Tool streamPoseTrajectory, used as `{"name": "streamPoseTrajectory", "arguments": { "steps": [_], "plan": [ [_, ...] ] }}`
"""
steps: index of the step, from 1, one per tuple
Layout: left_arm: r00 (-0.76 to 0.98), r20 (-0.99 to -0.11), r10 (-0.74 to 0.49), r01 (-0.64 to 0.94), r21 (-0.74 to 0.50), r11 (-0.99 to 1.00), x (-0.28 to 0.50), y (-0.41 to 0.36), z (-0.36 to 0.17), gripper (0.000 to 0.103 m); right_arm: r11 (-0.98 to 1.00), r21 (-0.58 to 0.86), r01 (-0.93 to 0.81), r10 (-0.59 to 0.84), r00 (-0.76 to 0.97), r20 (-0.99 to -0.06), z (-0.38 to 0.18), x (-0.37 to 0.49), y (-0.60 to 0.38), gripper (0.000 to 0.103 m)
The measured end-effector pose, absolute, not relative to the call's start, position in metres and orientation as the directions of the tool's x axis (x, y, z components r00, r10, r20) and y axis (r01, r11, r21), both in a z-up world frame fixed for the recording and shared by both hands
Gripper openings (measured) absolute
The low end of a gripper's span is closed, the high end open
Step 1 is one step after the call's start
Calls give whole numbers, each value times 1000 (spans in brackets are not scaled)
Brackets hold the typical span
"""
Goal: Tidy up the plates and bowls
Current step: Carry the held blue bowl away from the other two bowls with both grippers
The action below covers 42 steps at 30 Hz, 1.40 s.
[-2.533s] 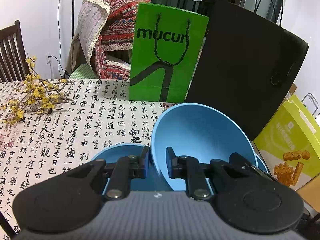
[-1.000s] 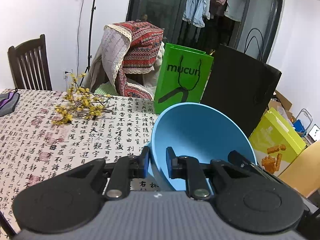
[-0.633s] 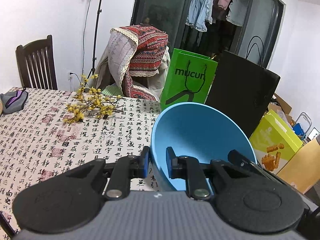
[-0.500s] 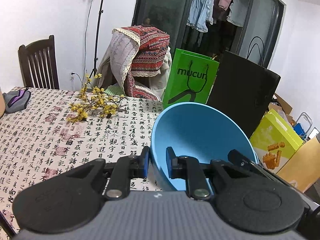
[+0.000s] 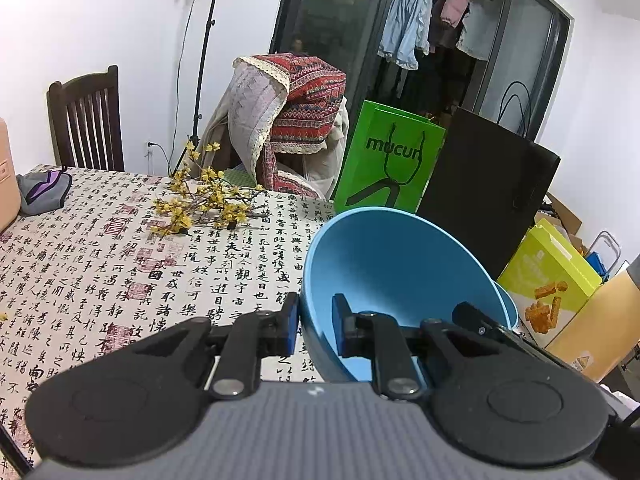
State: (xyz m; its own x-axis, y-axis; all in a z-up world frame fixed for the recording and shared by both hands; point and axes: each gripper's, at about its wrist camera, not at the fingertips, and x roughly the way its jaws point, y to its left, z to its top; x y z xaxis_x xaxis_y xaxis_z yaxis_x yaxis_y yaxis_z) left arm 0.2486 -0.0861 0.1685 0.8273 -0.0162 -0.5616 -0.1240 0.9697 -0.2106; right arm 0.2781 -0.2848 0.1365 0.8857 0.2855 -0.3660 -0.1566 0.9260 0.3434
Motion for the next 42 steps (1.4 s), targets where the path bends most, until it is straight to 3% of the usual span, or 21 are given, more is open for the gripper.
{"name": "streamPoseTrajectory", "arguments": {
  "steps": [23,42],
  "plan": [
    [835,-550,3,-153,-227,962,220,-53,165,18,919,339,-200,325,872,-365,136,262,-256,12],
    [819,-563,111,-289,-238,927,195,6,159,18,884,338,-324,443,814,-376,130,262,-195,12]
  ]
}}
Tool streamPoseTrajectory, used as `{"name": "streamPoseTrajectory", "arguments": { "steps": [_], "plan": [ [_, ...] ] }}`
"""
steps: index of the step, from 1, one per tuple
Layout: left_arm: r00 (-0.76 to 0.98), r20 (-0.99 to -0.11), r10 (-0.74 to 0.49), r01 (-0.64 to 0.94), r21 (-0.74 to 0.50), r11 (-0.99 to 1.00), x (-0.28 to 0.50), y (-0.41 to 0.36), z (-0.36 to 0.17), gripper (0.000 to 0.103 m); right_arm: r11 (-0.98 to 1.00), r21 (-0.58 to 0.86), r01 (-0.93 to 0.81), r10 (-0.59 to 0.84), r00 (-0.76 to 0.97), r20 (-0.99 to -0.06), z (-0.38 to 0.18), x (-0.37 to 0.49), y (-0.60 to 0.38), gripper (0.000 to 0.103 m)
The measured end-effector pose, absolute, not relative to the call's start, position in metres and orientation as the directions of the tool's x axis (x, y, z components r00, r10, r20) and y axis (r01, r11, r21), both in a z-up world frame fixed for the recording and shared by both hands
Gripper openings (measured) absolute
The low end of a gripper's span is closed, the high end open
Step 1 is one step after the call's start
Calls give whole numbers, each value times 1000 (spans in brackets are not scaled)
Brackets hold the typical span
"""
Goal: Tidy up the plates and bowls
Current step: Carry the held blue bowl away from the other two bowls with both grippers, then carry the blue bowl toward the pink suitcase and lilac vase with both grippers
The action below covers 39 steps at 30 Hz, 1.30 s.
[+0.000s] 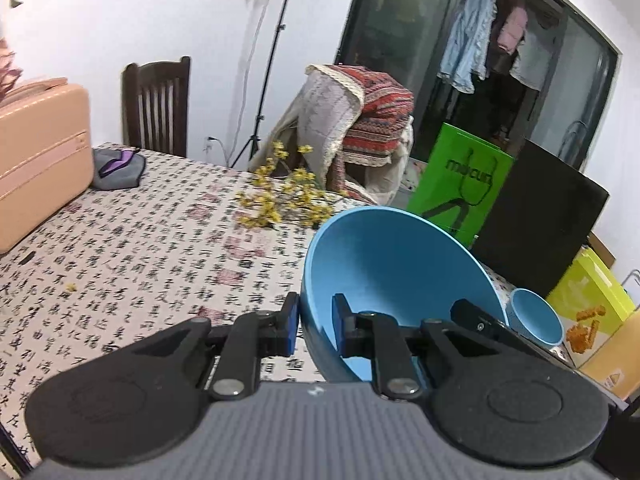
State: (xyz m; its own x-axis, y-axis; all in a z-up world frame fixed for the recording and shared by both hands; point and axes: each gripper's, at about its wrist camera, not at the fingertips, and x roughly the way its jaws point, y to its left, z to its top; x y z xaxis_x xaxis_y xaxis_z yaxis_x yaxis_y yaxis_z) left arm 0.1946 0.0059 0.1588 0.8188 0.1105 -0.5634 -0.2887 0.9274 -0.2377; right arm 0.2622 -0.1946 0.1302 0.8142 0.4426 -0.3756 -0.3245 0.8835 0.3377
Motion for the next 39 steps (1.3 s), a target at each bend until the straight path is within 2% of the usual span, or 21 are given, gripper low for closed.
{"name": "streamPoseTrajectory", "arguments": {
  "steps": [14,39],
  "plan": [
    [791,-580,194,-395,-243,886,172,58,150,18,846,333,-416,526,755,-391,124,254,-134,12],
    [755,-594,277,-501,-250,829,134,101,138,18,793,330,-512,609,676,-415,115,238,-80,12]
  ]
}}
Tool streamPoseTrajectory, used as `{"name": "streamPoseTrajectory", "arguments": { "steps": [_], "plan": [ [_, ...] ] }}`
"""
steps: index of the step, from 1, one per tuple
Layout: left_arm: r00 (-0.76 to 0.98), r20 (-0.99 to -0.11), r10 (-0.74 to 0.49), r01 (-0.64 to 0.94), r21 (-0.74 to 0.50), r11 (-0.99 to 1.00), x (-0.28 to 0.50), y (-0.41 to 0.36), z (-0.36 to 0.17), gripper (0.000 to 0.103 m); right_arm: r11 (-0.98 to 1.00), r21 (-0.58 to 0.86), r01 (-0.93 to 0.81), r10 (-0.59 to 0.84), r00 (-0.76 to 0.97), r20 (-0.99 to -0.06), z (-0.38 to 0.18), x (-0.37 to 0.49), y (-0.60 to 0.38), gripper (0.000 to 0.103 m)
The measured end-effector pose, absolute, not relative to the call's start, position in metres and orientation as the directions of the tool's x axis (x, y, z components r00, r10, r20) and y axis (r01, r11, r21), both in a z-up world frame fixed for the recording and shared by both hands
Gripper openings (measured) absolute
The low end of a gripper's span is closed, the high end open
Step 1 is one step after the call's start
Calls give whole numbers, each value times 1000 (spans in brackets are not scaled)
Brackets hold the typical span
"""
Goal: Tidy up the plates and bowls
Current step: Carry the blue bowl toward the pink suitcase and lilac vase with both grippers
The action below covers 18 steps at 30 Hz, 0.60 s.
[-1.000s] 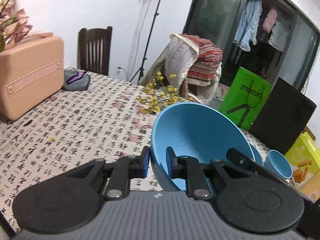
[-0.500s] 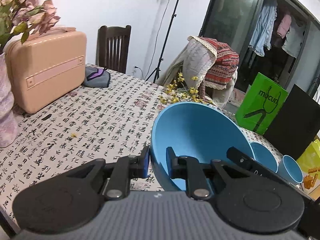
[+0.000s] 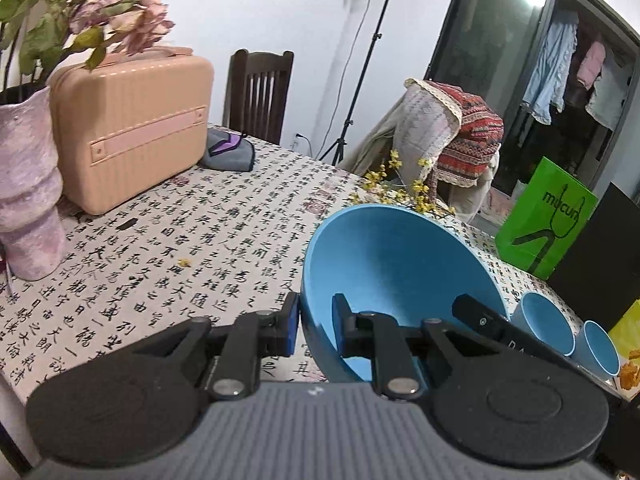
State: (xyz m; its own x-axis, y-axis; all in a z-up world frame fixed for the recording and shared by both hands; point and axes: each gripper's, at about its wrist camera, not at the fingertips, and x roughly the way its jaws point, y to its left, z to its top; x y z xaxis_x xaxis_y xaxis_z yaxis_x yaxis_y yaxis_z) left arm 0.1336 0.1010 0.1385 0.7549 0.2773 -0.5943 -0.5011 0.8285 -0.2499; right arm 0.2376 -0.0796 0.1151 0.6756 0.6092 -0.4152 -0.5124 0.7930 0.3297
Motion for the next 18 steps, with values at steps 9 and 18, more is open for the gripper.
{"name": "streamPoseTrajectory", "arguments": {
  "steps": [9,18],
  "plan": [
    [742,-600,299,-532,-255,807,117,117,132,18,772,335,-540,635,645,-424,109,229,-60,12],
    [727,-612,310,-562,-271,782,99,135,121,18,754,337,-564,655,612,-443,100,219,-40,12]
  ]
}}
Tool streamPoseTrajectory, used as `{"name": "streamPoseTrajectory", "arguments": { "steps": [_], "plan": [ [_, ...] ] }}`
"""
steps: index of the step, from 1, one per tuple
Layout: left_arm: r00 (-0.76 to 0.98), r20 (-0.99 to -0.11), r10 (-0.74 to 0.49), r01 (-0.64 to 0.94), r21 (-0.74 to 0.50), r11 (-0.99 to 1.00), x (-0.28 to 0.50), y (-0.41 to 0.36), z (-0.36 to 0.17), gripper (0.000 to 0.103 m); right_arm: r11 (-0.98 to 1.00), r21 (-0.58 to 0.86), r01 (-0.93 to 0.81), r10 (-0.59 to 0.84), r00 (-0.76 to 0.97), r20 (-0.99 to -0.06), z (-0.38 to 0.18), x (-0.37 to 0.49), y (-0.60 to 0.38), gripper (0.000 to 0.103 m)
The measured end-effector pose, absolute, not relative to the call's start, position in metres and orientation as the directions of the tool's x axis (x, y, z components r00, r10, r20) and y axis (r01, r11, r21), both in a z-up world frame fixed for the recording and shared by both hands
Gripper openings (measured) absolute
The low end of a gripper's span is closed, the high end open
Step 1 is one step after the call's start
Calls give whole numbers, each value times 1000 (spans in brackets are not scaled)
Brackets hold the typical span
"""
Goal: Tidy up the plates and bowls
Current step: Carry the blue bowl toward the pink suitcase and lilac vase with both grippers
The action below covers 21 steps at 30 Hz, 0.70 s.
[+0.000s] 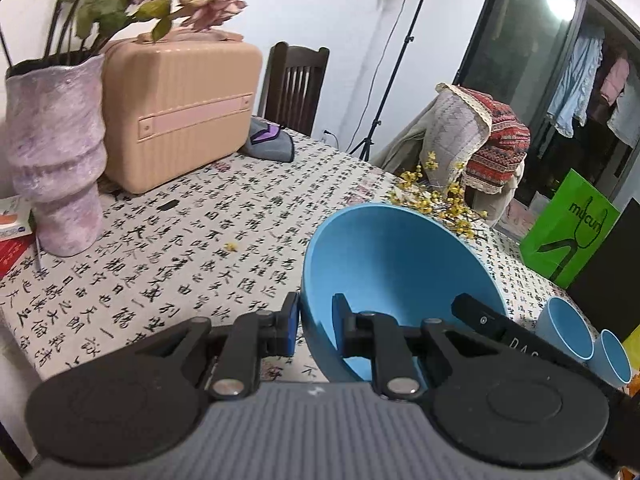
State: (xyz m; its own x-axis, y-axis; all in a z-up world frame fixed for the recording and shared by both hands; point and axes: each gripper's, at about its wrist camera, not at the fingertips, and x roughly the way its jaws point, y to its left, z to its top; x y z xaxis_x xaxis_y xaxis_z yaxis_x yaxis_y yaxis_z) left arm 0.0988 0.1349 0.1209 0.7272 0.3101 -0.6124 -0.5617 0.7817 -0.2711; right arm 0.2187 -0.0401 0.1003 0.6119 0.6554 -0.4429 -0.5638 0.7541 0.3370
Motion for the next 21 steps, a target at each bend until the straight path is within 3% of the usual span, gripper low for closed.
{"name": "streamPoseTrajectory", "arguments": {
  "steps": [21],
  "plan": [
    [671,-650,356,-642,-269,718,59,180,96,18,715,331,-615,687,532,-495,74,195,21,12]
  ]
}}
